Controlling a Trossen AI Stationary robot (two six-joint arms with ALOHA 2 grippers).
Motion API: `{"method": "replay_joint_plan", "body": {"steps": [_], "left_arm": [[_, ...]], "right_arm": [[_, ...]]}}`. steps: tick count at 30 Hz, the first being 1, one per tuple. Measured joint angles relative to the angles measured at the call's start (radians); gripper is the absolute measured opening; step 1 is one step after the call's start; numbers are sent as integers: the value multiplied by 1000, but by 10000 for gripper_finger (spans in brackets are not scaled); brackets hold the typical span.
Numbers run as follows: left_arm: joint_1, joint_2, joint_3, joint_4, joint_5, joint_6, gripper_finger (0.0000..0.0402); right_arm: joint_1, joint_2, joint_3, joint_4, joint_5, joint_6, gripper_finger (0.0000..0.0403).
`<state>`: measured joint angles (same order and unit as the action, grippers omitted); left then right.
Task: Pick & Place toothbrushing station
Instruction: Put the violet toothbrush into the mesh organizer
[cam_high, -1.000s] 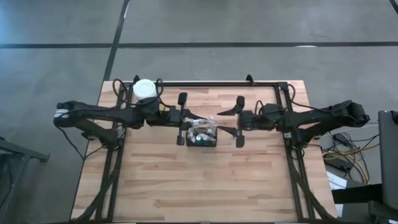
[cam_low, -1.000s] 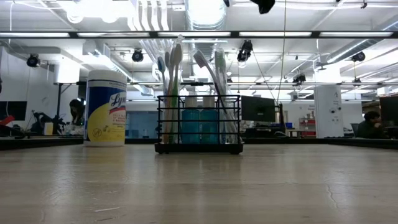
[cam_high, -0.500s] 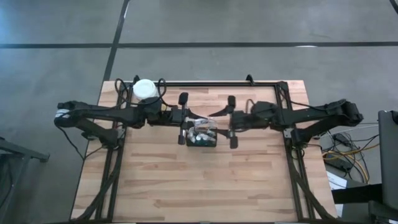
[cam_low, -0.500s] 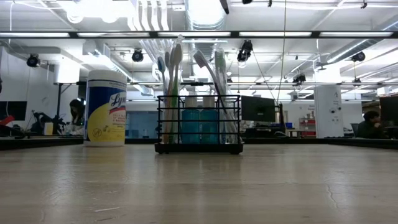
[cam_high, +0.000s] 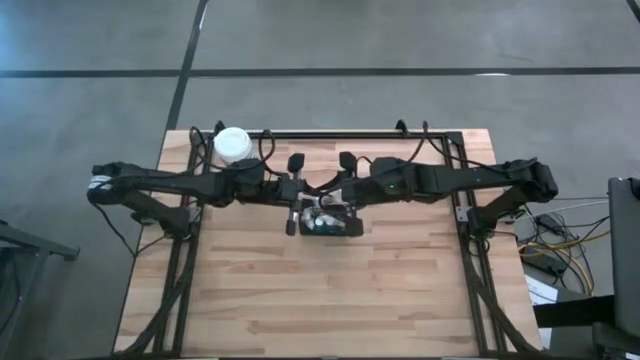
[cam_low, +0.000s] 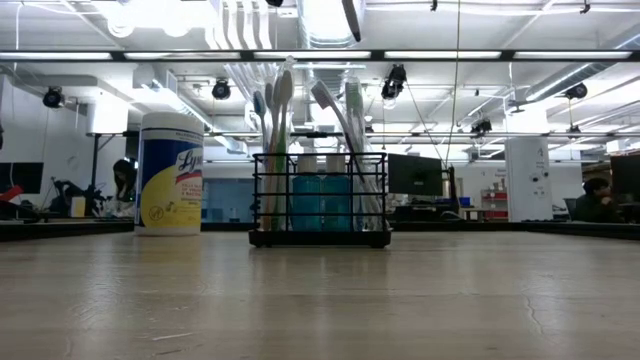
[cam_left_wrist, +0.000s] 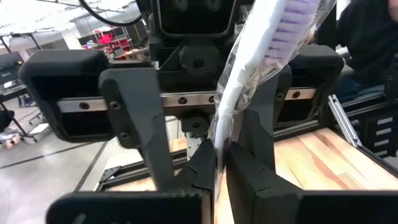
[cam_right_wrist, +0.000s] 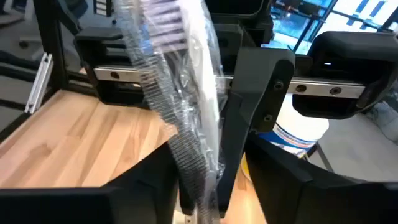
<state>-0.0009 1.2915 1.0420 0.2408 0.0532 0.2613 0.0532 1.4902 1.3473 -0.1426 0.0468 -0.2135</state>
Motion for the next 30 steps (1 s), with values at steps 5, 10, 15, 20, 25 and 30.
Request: {"method": "replay_joint_plan", "body": {"steps": [5, 10, 15, 20, 25, 30], "left_arm": [[1, 0, 0, 6, -9, -6, 9], [1, 2, 12, 4, -11, -7, 6], [2, -3, 29, 8, -2, 12, 7], [5, 0, 25, -6, -2, 15, 7], [6, -3, 27, 2, 0, 11, 7], [6, -2, 26, -6, 1, 7, 7]], "right_arm": [[0, -13, 4, -41, 7, 0, 124], [0, -34, -12, -61, 6, 9, 124], [1, -42, -23, -123, -13, 29, 154], [1, -47, -23, -102, -33, 16, 178], [1, -65, -16, -97, -33, 20, 187], [0, -66, -16, -124, -32, 26, 167]]}}
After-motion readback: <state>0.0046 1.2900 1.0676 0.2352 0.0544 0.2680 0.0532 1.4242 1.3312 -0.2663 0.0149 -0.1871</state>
